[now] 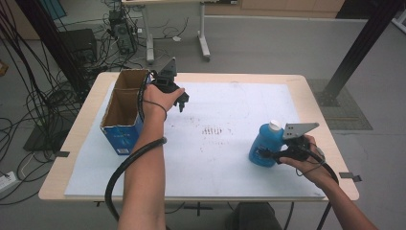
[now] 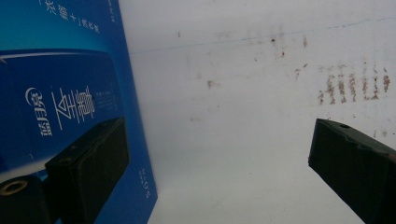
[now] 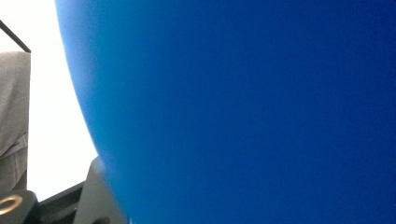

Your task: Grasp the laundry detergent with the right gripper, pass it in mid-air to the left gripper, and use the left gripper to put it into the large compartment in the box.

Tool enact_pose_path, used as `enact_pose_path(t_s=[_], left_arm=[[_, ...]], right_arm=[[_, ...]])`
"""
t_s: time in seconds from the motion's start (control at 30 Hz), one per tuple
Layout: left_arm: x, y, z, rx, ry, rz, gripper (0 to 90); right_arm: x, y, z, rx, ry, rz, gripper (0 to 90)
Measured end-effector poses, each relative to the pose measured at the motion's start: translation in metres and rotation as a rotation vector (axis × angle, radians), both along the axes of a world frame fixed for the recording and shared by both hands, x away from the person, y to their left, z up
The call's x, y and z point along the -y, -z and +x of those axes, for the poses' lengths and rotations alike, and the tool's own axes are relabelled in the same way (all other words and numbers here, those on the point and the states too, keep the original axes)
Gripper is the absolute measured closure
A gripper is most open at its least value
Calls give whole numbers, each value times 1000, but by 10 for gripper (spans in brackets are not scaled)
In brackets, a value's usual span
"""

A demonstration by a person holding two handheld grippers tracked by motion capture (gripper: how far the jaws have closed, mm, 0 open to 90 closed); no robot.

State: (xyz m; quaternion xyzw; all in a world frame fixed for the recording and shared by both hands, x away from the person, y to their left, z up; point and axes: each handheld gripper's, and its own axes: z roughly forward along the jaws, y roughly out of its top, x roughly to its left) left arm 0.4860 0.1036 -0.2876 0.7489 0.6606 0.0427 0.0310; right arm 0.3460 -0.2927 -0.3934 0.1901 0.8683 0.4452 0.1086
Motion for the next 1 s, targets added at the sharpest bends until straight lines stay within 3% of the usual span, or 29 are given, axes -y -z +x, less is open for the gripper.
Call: enact_pose_path(t_s=[1.0], left_arm=[[0,-7,-2,6,4,13,58]], right_arm=[[1,0,1,-7,-11,-2,419]])
